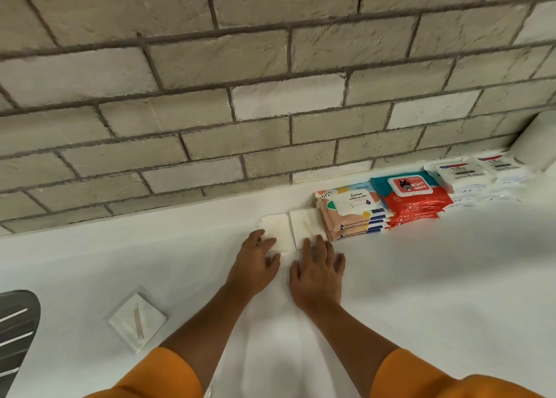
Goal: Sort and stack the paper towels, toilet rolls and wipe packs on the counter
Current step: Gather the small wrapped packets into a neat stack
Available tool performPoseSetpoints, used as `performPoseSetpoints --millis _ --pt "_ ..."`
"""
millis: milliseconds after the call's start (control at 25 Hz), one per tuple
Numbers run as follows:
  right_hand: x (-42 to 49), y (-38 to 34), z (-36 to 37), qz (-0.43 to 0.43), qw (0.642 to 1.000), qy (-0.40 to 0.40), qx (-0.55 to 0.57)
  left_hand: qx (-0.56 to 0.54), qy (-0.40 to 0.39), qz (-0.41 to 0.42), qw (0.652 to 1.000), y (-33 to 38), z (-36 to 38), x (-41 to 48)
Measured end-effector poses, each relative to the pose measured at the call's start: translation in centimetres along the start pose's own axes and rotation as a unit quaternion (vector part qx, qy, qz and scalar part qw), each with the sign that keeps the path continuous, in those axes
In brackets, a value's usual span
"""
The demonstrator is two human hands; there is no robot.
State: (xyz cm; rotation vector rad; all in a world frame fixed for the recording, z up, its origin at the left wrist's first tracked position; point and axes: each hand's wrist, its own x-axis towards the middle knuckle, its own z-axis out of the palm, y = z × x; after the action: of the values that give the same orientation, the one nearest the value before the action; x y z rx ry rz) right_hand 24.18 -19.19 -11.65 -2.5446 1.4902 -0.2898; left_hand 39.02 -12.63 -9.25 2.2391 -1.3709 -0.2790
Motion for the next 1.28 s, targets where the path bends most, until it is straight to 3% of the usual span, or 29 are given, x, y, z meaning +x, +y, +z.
performPoseSetpoints --millis 280,520,720,880,1040,1160,1280 --pt "-0.2 -0.1 -0.1 0.009 1.0 0.001 0.01 -0.034 0.012 -0.022 0.999 0.9 -0.8 -0.8" --pt "-1.6 0.3 -1.0 -0.017 0.995 0.085 0.057 -0.068 0.073 -0.017 0.995 0.8 -2.6 -3.9" --pt "-5.3 0.2 -0.4 -0.097 0.979 0.118 0.138 -0.112 0.05 -0.103 0.987 0.2 -5.6 -10.1" --pt "-8.0 -0.1 -0.7 -0.078 0.984 0.044 0.152 -0.15 0.031 -0.167 0.974 -2.1 -7.5 -16.4" --pt "-11.3 -2.6 -2.8 -0.081 0.986 -0.097 0.105 -0.177 0.055 -0.201 0.962 -3.0 -8.7 -21.3" --pt "-14.6 -5.3 -4.3 -0.148 0.966 -0.186 0.105 -0.137 0.087 -0.245 0.956 -3.9 -9.8 -24.4" --pt "-18.0 -8.0 -4.7 -0.244 0.936 -0.231 0.104 -0.009 0.045 -0.297 0.954 -6.6 -11.1 -26.8"
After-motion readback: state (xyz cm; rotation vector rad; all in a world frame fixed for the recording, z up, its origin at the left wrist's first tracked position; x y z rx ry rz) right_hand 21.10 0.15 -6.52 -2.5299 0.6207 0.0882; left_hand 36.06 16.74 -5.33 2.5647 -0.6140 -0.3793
